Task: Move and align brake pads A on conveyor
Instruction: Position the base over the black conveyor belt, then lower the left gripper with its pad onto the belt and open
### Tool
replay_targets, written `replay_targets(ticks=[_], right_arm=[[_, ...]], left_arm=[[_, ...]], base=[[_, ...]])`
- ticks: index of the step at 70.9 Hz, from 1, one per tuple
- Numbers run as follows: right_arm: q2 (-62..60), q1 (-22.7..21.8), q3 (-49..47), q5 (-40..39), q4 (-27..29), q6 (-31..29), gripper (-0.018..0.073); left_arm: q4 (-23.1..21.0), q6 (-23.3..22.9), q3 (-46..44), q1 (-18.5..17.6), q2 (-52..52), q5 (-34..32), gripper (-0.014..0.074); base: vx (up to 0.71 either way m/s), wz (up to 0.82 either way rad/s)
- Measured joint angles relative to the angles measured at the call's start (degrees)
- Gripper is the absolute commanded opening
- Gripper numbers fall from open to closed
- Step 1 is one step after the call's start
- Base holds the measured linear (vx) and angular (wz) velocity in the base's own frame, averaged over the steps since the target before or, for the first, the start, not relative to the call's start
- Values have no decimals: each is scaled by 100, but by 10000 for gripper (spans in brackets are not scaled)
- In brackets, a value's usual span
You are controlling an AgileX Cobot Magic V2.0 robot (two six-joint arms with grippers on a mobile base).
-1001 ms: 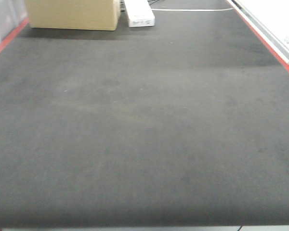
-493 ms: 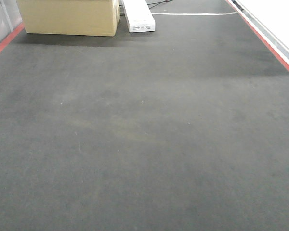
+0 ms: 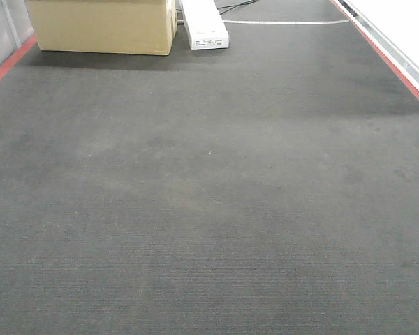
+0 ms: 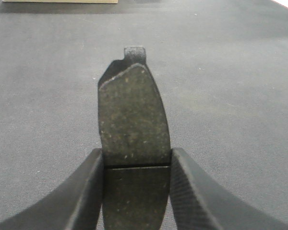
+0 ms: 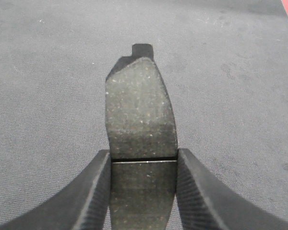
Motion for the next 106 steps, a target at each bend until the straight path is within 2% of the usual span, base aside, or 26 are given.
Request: replay_targets(ticks=[89, 97, 106], right_arm=[[0, 0, 0, 0, 0, 0, 207], [0, 0, 0, 0, 0, 0, 207], [0, 0, 0, 0, 0, 0, 207]], left_arm=[[-38, 7, 0, 0, 7, -39, 192], [-159, 227, 0, 0, 249, -89, 192], [-590, 793, -189, 0, 992, -36, 192]], base=[[0, 0], [0, 0], [0, 0]])
